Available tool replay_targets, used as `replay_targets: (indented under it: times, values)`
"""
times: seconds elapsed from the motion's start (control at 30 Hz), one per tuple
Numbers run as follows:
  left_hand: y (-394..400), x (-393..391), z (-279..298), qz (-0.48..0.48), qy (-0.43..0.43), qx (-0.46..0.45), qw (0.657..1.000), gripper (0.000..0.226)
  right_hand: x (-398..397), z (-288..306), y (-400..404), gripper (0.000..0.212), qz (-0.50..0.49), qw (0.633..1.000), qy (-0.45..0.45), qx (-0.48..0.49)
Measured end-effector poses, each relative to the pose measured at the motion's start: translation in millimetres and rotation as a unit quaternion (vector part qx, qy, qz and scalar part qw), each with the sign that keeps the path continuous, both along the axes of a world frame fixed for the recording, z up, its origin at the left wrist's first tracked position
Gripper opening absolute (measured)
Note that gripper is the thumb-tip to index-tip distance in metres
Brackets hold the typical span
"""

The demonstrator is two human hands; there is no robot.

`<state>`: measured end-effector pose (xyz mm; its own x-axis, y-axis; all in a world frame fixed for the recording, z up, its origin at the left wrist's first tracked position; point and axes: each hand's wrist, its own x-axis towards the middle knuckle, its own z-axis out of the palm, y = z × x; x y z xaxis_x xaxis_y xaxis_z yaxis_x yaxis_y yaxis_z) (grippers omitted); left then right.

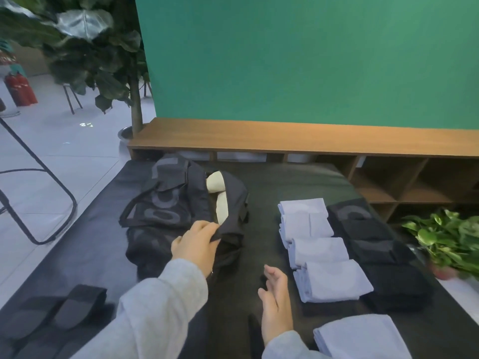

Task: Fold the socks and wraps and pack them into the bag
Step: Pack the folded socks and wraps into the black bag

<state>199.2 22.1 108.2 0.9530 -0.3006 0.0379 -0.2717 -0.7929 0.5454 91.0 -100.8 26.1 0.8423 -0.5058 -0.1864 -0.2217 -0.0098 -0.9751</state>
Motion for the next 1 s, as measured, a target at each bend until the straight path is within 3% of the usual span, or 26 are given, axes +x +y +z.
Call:
replay_targets:
  times: [0.17,0.33,0.5,0.63,0.83,0.9,1.0]
  values:
    - [-13,-22,4,-0.017,0.037,-0.012,0.999,0.028,4,31,-6,0.026,0.010,0.998,0.031,0.061]
    - [-16,-31,-3,0.009,0.060,-0.062,0.996,0.027,6,68,-9,0.033,-0.081,0.984,0.029,0.154]
    - [-21,-46,-5,0.002,0.045,-0.098,0.994,0.030,3,102,-28,0.043,-0.059,0.993,0.001,0.098]
    - [-22,-62,-7,-0.014,0.053,-0.131,0.990,0.032,11,114,-52,0.071,0.020,0.993,0.078,0.081]
    - [-23,-96,-13,-0.073,0.064,-0.141,0.985,0.033,9,121,-65,0.083,0.084,0.991,0.104,-0.001]
    - [-24,-105,-13,-0.106,0.080,-0.143,0.981,0.034,4,122,-61,0.082,0.102,0.988,0.116,-0.033]
    - [-20,-104,-5,-0.163,0.111,-0.069,0.978,0.044,-4,120,-57,0.065,0.130,0.967,0.163,-0.147]
